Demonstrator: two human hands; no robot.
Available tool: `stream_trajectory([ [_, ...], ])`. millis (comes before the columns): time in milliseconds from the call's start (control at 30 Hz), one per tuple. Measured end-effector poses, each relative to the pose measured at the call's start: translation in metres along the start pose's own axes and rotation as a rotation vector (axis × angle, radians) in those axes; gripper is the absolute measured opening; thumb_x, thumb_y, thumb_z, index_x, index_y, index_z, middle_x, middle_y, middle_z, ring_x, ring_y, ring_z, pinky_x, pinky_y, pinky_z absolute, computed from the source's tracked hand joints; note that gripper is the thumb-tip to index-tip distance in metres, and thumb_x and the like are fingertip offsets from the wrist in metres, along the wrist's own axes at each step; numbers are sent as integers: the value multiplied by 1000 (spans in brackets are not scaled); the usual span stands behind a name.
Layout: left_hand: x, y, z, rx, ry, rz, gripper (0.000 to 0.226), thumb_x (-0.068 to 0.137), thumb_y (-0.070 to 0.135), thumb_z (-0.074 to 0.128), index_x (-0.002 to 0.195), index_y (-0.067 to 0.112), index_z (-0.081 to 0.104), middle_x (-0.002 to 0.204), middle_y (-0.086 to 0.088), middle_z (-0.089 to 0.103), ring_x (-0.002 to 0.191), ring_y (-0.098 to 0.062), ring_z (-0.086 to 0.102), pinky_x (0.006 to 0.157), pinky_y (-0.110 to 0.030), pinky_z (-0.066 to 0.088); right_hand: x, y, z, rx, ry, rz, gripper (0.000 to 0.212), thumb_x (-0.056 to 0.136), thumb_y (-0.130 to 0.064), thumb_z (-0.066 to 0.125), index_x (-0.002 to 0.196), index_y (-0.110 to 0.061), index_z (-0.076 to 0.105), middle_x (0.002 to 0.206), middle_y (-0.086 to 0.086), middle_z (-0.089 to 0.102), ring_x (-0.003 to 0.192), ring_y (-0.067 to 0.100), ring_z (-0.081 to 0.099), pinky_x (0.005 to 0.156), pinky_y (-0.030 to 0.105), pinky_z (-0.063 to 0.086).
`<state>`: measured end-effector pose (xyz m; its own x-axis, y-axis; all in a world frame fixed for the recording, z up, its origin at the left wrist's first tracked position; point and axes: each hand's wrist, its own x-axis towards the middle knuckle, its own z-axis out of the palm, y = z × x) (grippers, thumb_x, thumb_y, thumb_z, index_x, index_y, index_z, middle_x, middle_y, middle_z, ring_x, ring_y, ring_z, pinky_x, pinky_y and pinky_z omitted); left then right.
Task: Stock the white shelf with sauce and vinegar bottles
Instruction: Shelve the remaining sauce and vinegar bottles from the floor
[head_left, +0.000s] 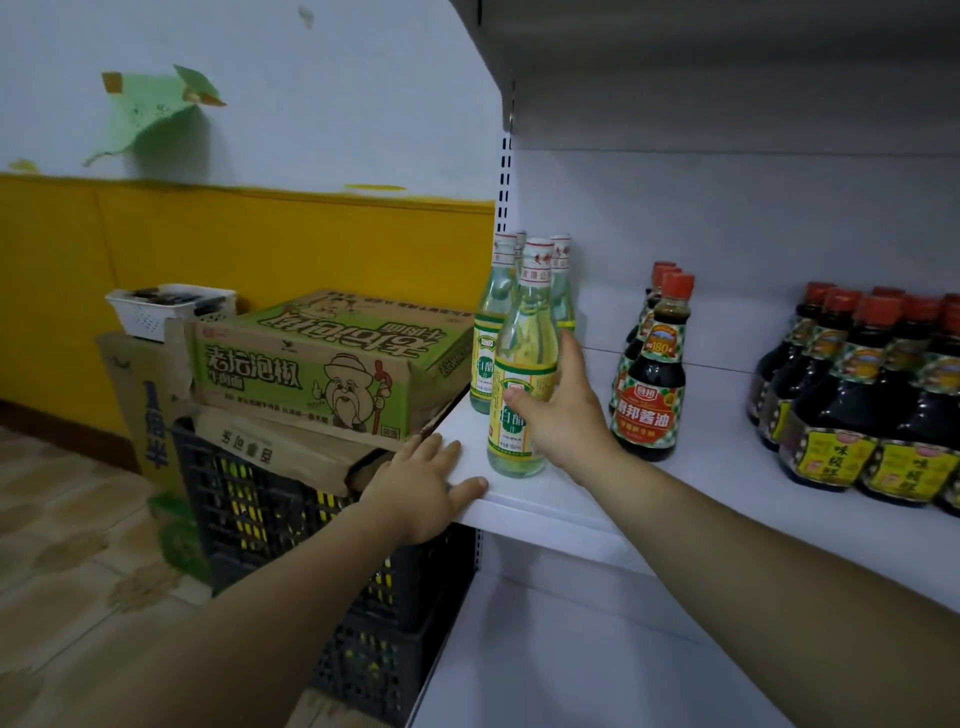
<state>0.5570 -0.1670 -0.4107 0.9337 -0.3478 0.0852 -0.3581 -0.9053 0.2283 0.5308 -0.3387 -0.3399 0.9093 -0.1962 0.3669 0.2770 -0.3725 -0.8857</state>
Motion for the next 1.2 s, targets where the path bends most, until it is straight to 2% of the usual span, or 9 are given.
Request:
stream_trajectory([
  [67, 2, -3, 5, -4, 1, 6, 79, 91, 68, 26, 153, 22, 11, 161, -5, 4, 147, -24, 1, 119, -42, 10, 8, 2, 5, -25, -7, -3, 87, 89, -17, 69, 152, -38, 12, 142, -6, 51, 125, 18, 52, 102, 39, 45],
  [200, 6, -5, 11, -17, -3, -2, 96, 76, 80, 14, 152, 22, 11, 161, -6, 5, 147, -25, 3, 119, -42, 11, 19, 6, 21, -105, -3, -13, 92, 87, -22, 70, 152, -39, 7, 144, -5, 48, 127, 20, 50, 104, 45, 43],
  [300, 7, -5, 11, -23, -2, -12, 94, 75, 78, 16, 152, 23, 11, 161, -5, 5, 147, -24, 3, 118, -44, 12, 27, 7, 32, -159, 0, -11, 94, 86, -30, 70, 150, -43, 3, 145, -3, 47, 128, 23, 49, 104, 49, 43],
  [400, 8, -6, 12, -18, -14, -12, 91, 79, 77, 18, 152, 24, 9, 161, -4, 4, 147, -24, 2, 118, -47, 13, 34, 7, 38, -177, 15, -12, 94, 86, -30, 70, 151, -41, 3, 143, -2, 48, 127, 24, 49, 104, 51, 42],
  [600, 7, -5, 10, -31, -26, -14, 98, 71, 79, 14, 152, 24, 9, 161, -5, 3, 148, -23, 1, 118, -46, 12, 45, 12, 47, -201, 30, -16, 94, 89, -31, 68, 154, -34, -1, 149, 0, 42, 132, 25, 43, 107, 47, 39],
  [767, 6, -5, 10, -29, -13, -7, 82, 88, 71, 26, 152, 23, 9, 161, -5, 3, 147, -25, 1, 117, -47, 13, 55, 14, 52, -213, 47, -9, 94, 91, -31, 66, 154, -34, -3, 148, 2, 42, 131, 25, 44, 104, 42, 37],
  [1200, 0, 1, 3, -76, -21, -29, 77, 90, 67, 31, 152, 25, 11, 161, -3, 2, 147, -28, 0, 118, -44, 11, 57, 19, 57, -222, 68, -36, 93, 90, -32, 66, 154, -35, -2, 147, 2, 42, 131, 25, 45, 104, 45, 40],
])
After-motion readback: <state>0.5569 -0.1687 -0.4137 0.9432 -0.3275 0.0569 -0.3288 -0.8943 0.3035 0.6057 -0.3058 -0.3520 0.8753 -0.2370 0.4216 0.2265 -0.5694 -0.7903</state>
